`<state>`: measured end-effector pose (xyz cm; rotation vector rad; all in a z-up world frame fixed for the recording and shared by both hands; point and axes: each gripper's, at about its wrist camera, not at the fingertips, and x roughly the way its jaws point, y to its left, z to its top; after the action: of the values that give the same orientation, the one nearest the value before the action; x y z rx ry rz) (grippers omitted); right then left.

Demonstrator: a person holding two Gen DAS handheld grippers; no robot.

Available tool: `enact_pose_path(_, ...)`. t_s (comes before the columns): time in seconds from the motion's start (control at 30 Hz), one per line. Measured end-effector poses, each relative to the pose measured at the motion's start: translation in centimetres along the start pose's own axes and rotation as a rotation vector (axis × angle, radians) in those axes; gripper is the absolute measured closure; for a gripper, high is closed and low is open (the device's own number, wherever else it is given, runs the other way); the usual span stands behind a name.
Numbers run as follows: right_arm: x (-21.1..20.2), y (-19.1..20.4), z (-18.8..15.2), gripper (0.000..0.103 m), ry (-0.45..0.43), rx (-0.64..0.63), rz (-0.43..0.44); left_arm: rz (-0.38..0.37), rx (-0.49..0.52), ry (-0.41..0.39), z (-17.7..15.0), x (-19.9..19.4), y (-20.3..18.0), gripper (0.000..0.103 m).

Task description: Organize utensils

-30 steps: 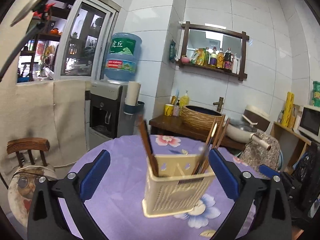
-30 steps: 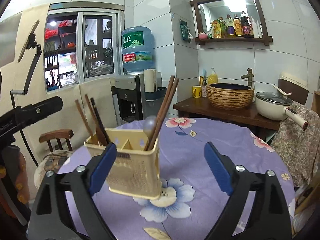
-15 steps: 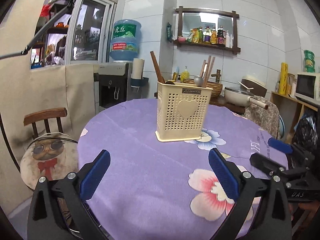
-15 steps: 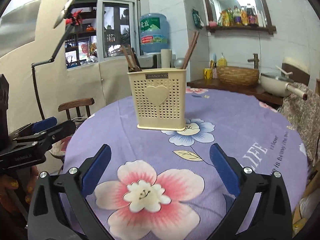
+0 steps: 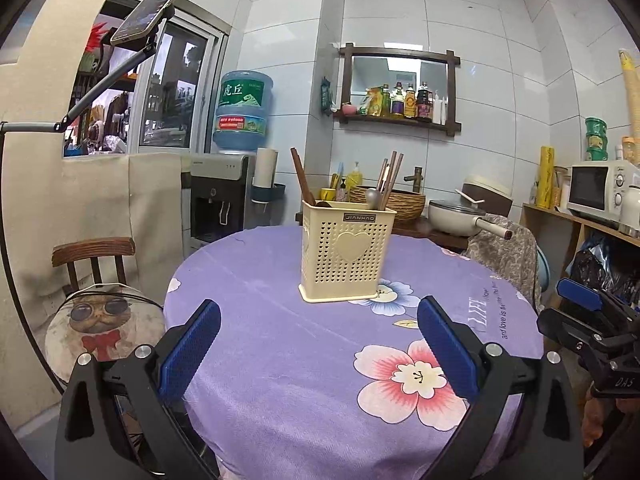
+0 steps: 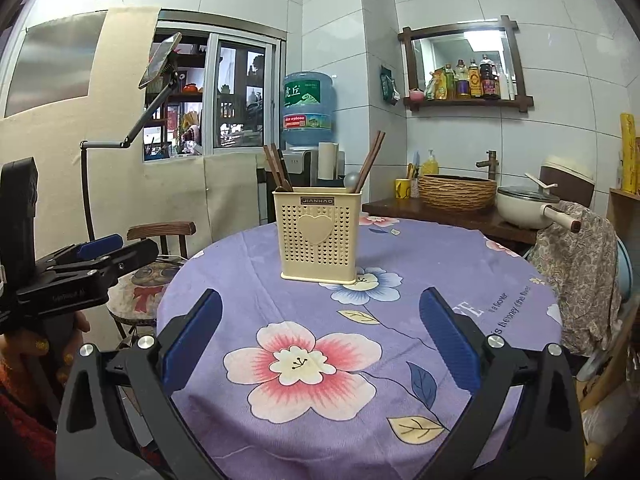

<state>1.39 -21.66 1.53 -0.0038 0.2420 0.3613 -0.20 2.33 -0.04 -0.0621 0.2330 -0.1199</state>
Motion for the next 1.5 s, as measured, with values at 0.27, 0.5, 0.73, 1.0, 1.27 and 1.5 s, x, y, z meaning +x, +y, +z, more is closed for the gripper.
enact_pose_path(0.27, -0.33, -0.18, -0.23, 0.006, -0.002, 0.001, -0.005, -0.007, -0.01, 0.007, 0.0, -0.06, -0.26, 0.006)
enact_pose_path(0.5, -0.37, -0.31, -0.37, 0.006, 0.0, 0.012, -0.004, -0.015, -0.012, 0.029, 0.0, 0.16, -0.29, 0.006)
enact_pose_path(0.73, -0.26, -0.24, -0.48, 0.006, 0.002, -0.001, -0.003, -0.01, -0.019, 0.031, -0.02, 0.16, 0.03, 0.006)
enact_pose_path(1.0, -0.19, -0.24, -0.5, 0.006, 0.005, 0.003, -0.001, -0.014, -0.001, 0.034, -0.1, 0.18, -0.37, 0.006)
enact_pose_path(1.27, -0.13, -0.28, -0.54, 0.006, 0.006, 0.007, -0.001, -0.016, -0.004, 0.035, -0.14, 0.14, -0.38, 0.006)
enact_pose_path(1.5, -0.04, -0.16, -0.66, 0.006, 0.011, 0.009, -0.002, -0.011, -0.005, 0.04, -0.07, 0.19, -0.12, 0.006)
